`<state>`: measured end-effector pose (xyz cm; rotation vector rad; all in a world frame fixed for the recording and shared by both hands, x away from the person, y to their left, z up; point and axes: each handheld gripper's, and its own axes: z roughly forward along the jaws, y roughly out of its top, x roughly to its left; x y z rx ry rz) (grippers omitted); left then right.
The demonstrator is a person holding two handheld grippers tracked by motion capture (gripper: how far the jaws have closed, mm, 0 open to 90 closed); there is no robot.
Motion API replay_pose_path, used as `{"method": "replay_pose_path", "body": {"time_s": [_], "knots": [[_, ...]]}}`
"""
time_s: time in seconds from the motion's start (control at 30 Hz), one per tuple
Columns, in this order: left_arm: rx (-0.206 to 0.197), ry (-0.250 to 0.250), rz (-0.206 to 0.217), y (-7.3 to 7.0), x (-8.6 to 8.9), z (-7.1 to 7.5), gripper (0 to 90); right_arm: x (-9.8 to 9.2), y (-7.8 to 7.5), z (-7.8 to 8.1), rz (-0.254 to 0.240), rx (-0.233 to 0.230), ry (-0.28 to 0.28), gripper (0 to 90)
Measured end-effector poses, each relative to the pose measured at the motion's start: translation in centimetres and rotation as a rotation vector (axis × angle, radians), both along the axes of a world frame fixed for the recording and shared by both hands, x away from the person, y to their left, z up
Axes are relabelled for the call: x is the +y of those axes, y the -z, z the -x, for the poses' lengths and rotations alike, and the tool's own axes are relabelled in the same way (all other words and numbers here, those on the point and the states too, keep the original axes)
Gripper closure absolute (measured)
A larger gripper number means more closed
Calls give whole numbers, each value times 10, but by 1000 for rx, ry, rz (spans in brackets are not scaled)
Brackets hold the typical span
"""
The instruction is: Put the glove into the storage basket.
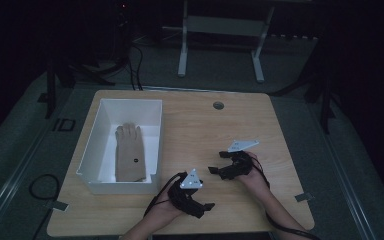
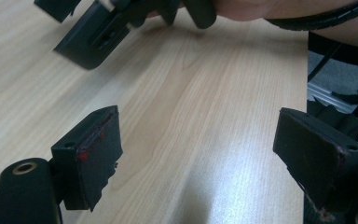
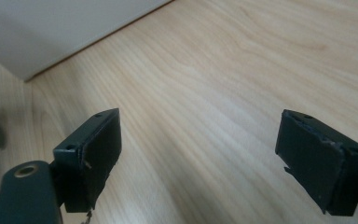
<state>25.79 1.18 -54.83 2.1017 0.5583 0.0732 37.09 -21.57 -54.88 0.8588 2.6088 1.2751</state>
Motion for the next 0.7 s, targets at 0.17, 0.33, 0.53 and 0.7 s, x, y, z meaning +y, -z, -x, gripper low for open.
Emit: {"method": "replay_pose_path", "body": {"time_s": [0.17, 0.33, 0.53, 0.7], "knots": [[8, -9, 2, 9, 2, 0, 157, -10, 7, 3, 6, 6, 8, 142], [-2, -22, 8, 14, 3, 0, 157, -19, 12, 10, 0, 0, 23, 145], [-14, -22, -4, 16, 2, 2, 156, -26, 9, 20, -18, -7, 17, 144], [-27, -31, 2, 15, 3, 2, 157, -32, 11, 25, -16, -9, 25, 144]]}}
